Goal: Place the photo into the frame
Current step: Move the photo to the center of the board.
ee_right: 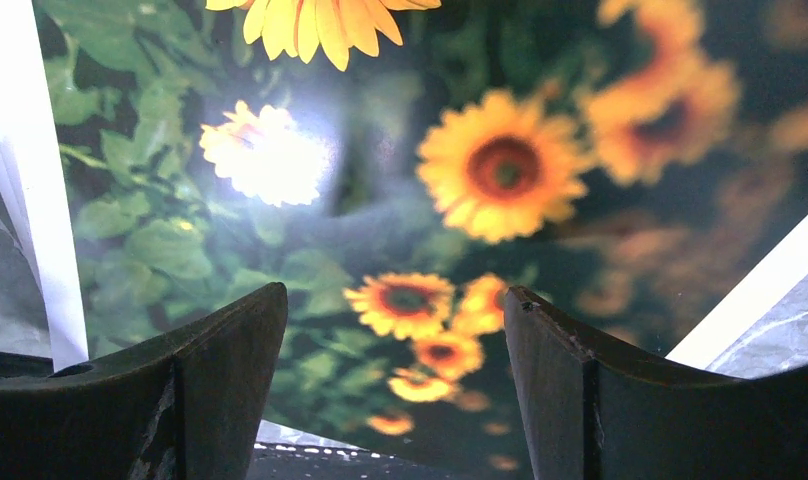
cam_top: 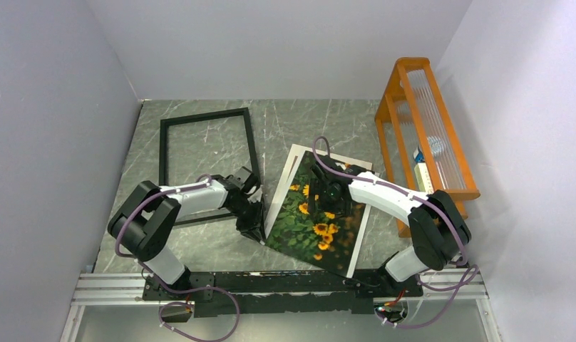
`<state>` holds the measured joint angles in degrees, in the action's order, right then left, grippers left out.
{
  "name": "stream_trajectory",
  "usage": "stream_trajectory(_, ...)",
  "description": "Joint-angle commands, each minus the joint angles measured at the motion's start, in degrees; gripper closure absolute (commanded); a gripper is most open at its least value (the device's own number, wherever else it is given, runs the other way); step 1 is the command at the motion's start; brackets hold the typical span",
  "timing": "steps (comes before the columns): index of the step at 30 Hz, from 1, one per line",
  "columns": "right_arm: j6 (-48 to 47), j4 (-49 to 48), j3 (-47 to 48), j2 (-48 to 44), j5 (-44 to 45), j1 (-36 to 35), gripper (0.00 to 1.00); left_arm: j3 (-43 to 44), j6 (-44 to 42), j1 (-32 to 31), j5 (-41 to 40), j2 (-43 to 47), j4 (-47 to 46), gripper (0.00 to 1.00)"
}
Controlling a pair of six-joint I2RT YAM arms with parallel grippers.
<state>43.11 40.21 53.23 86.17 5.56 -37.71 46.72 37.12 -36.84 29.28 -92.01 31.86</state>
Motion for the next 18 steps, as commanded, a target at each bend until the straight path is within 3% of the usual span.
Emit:
stream_trajectory(1,1.2,-1.2,-0.49,-0.73,1.47,-0.37,0.18,1.07,-0.66,-0.16,5.61,-1.06,-2.03,0.78)
stream_trajectory(7,0.98,-0.09,0.6,-0.88,2.93,-0.39,0.18,2.2,-2.11,1.73,8.26,-1.96,-2.52,0.97)
stream_trajectory(18,-4.57,-2.42,4.46,-6.71,4.56,-0.35,0.18,14.27,-5.31,9.0,9.22,-2.15,-5.6,0.97)
